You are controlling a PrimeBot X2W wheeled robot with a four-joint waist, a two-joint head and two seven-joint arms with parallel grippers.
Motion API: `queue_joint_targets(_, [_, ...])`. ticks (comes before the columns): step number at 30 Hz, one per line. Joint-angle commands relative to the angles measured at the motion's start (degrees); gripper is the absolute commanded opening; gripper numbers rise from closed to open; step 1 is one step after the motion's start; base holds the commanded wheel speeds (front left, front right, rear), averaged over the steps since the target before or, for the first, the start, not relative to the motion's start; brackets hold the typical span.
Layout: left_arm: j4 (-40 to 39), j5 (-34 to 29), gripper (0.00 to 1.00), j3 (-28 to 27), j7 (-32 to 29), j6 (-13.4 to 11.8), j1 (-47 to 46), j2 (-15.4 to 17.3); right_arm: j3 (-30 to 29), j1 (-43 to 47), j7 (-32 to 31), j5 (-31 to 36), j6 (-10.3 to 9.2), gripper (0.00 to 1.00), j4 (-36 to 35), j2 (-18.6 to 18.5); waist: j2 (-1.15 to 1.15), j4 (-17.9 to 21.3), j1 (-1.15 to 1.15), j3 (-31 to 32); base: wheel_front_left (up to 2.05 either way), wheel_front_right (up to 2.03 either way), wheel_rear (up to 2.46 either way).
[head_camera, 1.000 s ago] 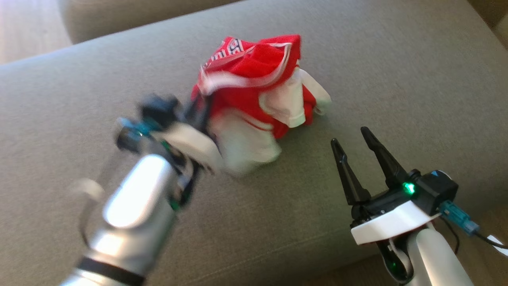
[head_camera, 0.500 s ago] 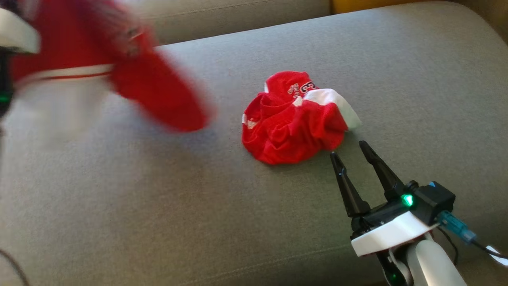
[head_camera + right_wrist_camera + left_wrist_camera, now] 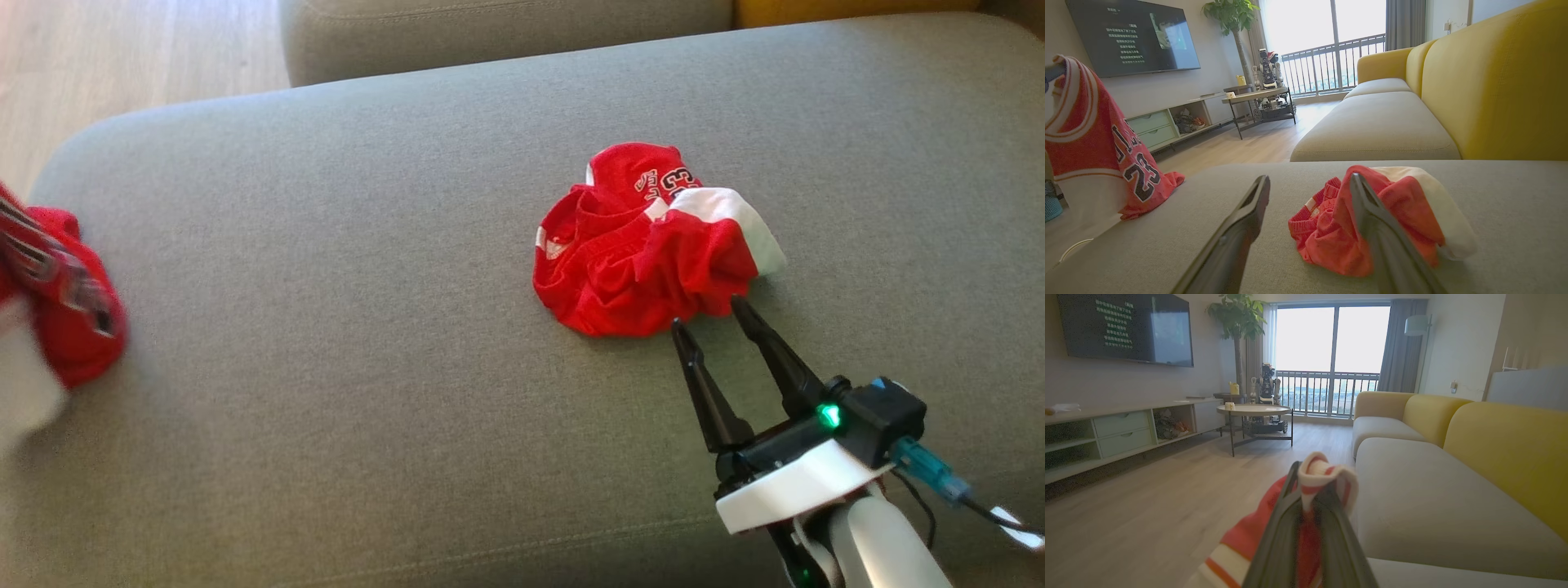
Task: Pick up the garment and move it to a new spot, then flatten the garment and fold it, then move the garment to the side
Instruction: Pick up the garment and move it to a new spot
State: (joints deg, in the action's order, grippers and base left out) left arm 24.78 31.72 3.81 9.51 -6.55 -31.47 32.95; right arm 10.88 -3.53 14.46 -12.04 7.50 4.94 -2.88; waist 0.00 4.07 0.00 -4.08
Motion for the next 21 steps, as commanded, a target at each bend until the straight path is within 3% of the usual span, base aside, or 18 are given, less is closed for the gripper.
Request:
queue_joint_targets(1, [-1.01, 0.51, 0.0, -2.43, 0.67, 0.6, -2.18, 2.41, 1.41, -0.44, 0.54, 0.55, -0.01, 1.0, -1.66, 0.01, 0.0, -0.14, 0.0, -0.02, 0.0, 0.0, 0.0])
queue_joint_targets(7, [8.56, 2.5, 0.0, 0.15, 1.97, 4.69, 1.89, -1.98, 1.98, -0.52, 0.54, 1.63, -0.01, 1.0, -1.2, 0.01, 0.0, -0.76, 0.0, -0.16, 0.0, 0.0, 0.0])
queue_joint_targets(12, [16.21, 0.18, 0.0, 3.8, 3.57, 4.3, 3.24, -6.22, 2.31, -0.33, 0.54, 2.24, -0.01, 1.0, -0.78, 0.01, 0.0, -0.99, 0.0, 0.54, 0.0, 0.0, 0.0])
queue_joint_targets(13, [17.63, -0.22, 0.38, 3.99, 4.03, 3.52, 3.49, -7.1, 2.4, -0.15, 0.54, 2.28, -0.01, 1.0, -0.67, 0.01, 0.0, -0.91, 0.0, 0.79, 0.0, 0.0, 0.0])
queue_joint_targets(14, [18.58, -0.81, 1.0, 4.18, 4.47, 2.67, 3.73, -7.81, 2.66, -0.02, 0.54, 2.3, -0.01, 1.0, -0.52, 0.01, 0.0, -0.7, 0.0, 1.05, 0.0, 0.0, 0.0])
queue_joint_targets(18, [16.37, -3.79, 1.0, 3.1, 5.4, -2.16, 5.08, -9.9, 2.97, 0.35, 0.54, 1.78, -0.01, 1.0, -0.25, 0.01, 0.0, 0.32, 0.0, 2.07, 0.0, 0.0, 0.0])
queue_joint_targets(21, [5.84, -7.76, 1.0, 0.77, 5.46, -5.5, 9.1, -11.59, 2.6, 0.79, 0.54, 1.27, -0.01, 1.0, -0.22, 0.01, 0.0, 0.93, 0.0, 2.75, 0.0, 0.0, 0.0])
